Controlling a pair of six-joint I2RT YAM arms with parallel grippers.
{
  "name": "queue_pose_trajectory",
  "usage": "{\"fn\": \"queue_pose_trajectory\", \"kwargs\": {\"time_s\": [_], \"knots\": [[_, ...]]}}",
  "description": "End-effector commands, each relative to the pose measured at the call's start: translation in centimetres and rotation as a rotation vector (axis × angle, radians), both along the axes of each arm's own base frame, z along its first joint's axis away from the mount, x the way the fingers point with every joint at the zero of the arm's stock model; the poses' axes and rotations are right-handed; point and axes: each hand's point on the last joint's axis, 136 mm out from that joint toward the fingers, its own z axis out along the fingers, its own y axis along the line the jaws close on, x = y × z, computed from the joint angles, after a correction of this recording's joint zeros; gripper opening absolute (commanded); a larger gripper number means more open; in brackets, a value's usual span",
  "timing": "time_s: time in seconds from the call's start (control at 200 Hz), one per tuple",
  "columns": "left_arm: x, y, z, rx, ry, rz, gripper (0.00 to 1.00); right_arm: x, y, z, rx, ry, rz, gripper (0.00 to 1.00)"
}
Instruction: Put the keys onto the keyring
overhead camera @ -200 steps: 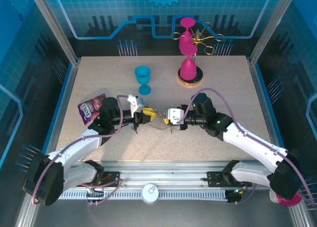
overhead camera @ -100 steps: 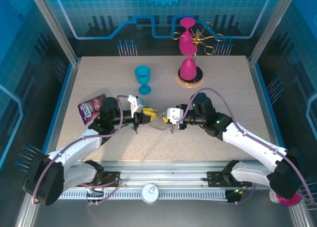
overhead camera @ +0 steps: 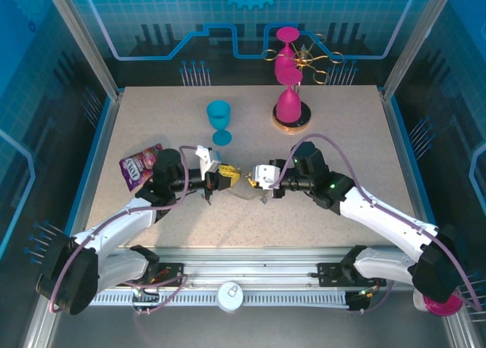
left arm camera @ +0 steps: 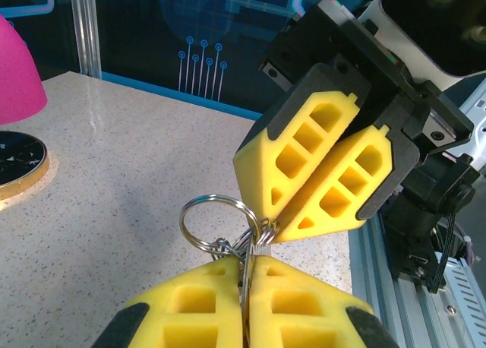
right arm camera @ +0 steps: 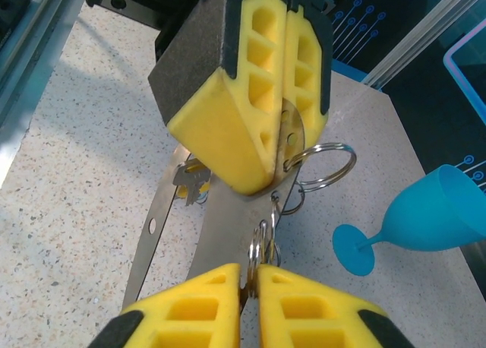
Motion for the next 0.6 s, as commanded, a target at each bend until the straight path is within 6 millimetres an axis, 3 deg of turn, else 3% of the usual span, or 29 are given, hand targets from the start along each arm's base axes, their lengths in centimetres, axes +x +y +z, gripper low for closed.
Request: {"fn": "queue_pose_trajectory", "kwargs": {"time_s": [0.0,0.165,0.37,0.595], "knots": [[0.0,-0.2,2.3,-0.028,-0.096,-0.030,0.00,-0.3,1.2,2.1,0.050,-0.028,0.039,0.10],[0.9,0.0,1.5,-0.003,-0.048,0.022,0.00,0.0,0.8,1.9,0.037,-0.034,0.008,0.00],[1.7,-0.1,0.4,-0.008,0.050,0.049,0.00,0.0,0.7,0.6,0.018,0.005,-0.004,0.00],[2.6,-0.6,-1.9,-0.006,0.191,0.048,0.00,-0.3,0.9,-2.4,-0.039,0.057,0.011,0.00]]}}
